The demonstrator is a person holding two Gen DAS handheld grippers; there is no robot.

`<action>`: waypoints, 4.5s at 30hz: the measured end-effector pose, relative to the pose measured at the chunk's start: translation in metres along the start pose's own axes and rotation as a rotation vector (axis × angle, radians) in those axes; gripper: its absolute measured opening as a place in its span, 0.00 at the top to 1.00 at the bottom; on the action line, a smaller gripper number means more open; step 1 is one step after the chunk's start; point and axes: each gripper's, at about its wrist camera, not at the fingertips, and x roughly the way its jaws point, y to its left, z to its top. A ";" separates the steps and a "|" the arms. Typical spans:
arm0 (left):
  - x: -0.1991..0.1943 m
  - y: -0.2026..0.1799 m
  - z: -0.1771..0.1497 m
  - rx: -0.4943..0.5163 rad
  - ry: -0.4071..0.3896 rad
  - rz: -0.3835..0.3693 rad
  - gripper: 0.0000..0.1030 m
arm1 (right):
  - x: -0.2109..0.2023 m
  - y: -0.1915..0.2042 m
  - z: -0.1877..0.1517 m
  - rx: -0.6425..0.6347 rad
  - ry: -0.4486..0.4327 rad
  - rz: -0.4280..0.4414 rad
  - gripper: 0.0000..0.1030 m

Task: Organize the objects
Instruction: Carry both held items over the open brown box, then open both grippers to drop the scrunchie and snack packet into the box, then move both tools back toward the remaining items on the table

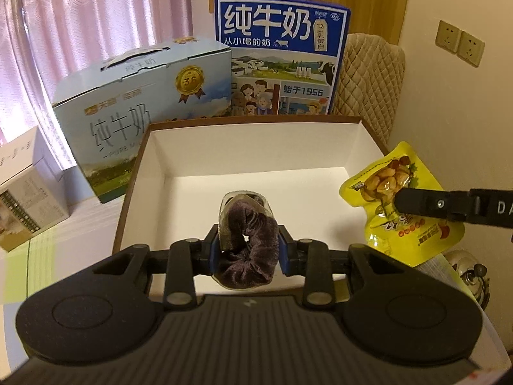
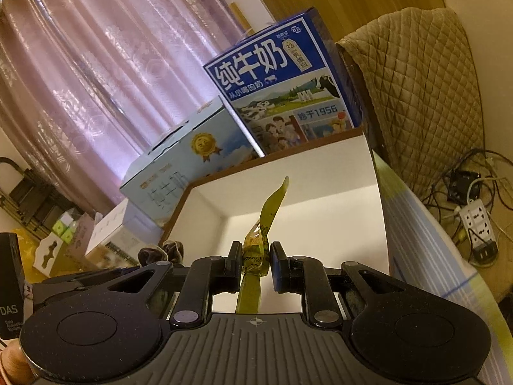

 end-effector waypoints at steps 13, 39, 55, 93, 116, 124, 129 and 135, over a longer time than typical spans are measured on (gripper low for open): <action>0.062 0.000 0.017 0.004 0.085 -0.026 0.70 | 0.053 -0.021 0.007 0.014 0.047 -0.073 0.86; 0.087 0.003 0.008 0.016 0.167 -0.057 0.30 | 0.073 -0.031 -0.002 0.045 0.078 -0.063 0.85; 0.049 0.013 0.002 -0.024 0.133 -0.048 0.24 | 0.038 -0.025 -0.004 -0.004 0.042 -0.054 0.56; -0.110 0.029 -0.117 -0.175 0.103 -0.011 0.23 | -0.091 0.012 -0.092 -0.165 0.022 -0.042 0.36; -0.129 0.062 -0.204 -0.268 0.221 0.030 0.23 | -0.081 0.027 -0.187 -0.264 0.278 -0.015 0.36; -0.139 0.085 -0.223 -0.322 0.238 0.079 0.23 | -0.050 0.037 -0.192 -0.324 0.313 0.039 0.36; -0.148 0.102 -0.236 -0.363 0.244 0.119 0.23 | -0.034 0.041 -0.199 -0.346 0.343 0.082 0.40; -0.156 0.118 -0.254 -0.407 0.262 0.156 0.23 | -0.029 0.046 -0.210 -0.338 0.399 0.097 0.51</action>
